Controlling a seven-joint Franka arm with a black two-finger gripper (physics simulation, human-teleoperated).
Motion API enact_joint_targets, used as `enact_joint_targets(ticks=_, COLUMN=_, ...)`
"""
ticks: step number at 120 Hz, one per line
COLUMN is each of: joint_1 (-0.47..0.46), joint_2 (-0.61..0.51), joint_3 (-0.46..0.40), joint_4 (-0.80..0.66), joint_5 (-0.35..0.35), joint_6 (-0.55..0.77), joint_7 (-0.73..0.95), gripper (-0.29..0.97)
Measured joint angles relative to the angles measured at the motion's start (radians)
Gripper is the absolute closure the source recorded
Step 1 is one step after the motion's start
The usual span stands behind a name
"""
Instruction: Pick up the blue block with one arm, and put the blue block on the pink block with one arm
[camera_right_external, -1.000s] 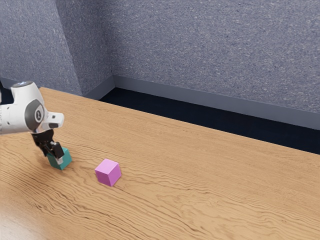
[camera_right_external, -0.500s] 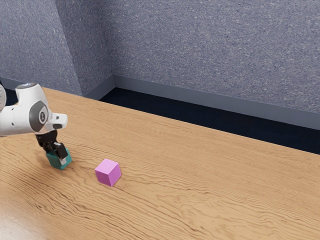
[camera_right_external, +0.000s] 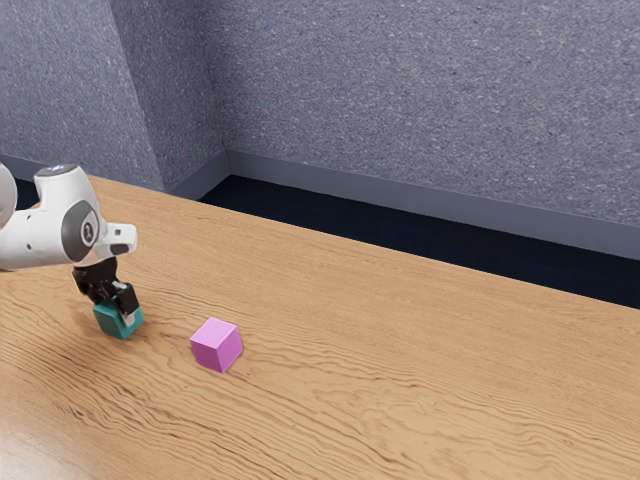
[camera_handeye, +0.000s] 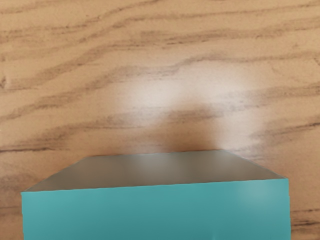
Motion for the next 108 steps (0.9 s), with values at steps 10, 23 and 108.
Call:
enact_joint_targets(ticks=10, joint_1=0.000, joint_2=0.001, joint_3=0.000, joint_4=0.002, joint_5=0.000, joint_6=0.000, joint_7=-0.012, gripper=0.18)
enact_joint_targets(ticks=23, joint_1=0.000, joint_2=0.001, joint_3=0.000, joint_4=0.003, joint_5=0.000, joint_6=0.000, joint_7=-0.026, gripper=0.26)
enact_joint_targets(ticks=108, joint_1=-0.057, joint_2=-0.275, joint_3=-0.323, joint_4=-0.063, joint_5=0.018, joint_6=-0.163, joint_7=-0.232, gripper=0.31)
